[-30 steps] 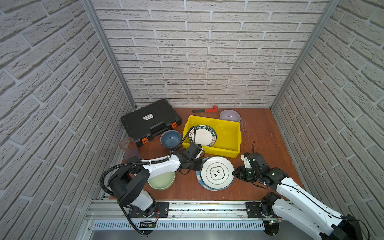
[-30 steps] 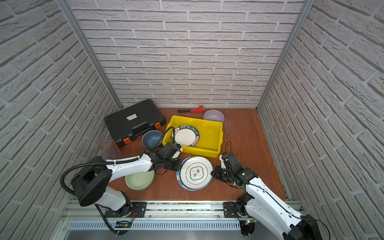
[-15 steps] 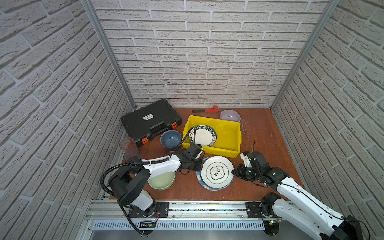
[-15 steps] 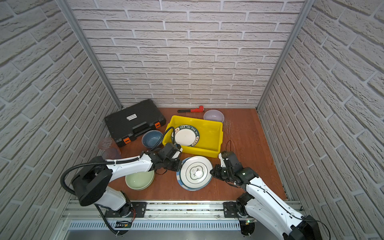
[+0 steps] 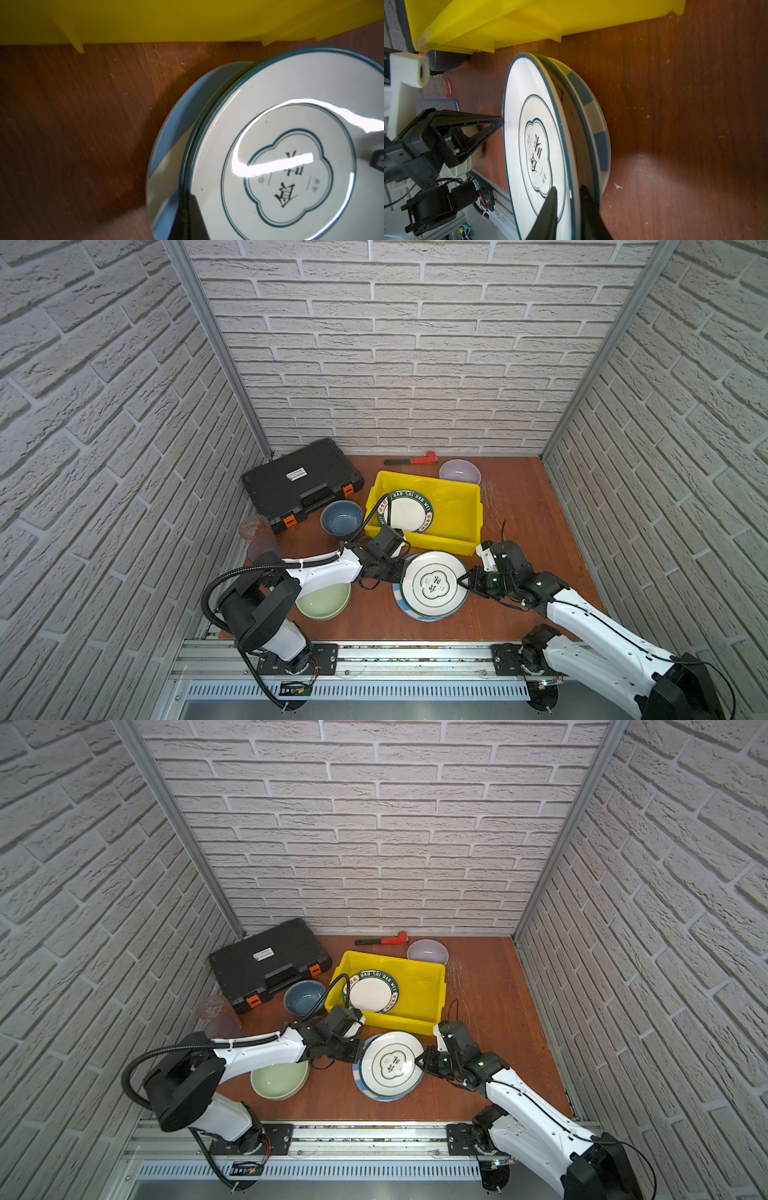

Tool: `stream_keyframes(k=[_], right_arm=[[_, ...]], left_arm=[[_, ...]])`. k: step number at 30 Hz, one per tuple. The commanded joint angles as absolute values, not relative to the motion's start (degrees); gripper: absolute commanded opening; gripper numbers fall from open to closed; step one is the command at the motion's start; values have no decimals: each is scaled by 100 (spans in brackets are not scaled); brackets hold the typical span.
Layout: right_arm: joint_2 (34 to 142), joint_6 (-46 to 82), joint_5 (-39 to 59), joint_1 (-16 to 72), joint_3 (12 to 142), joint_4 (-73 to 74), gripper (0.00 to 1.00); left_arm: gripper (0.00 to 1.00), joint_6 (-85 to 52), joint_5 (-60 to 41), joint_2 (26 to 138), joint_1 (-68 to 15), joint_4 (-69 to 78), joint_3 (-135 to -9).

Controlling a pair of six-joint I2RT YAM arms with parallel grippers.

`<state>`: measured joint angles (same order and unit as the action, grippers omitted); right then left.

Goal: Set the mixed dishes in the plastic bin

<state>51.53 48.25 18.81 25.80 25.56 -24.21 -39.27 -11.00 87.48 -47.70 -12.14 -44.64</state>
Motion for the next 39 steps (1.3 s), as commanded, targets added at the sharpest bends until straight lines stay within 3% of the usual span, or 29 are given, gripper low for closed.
stream_keyframes(k=[1,17,26,31,39], right_arm=[[5309,4797,1820,2632,2446,-2098,22],[5513,4782,1720,2626,2344,-1681,6],[5285,4704,1698,2628,2455,-1920,6],[5205,4636,1753,2628,2587,-2028,6],[4903,4403,1784,2621,2949,-2596,6]], left_arm=[[6,-3933,-959,8832,-4799,-1591,-4315],[8,-3863,-620,8304,-4782,-2198,-4589],[20,-3766,-493,7881,-4544,-2598,-4663],[33,-3675,-495,7653,-4247,-2698,-4649],[42,-3439,-536,7485,-3791,-2767,-4771]])
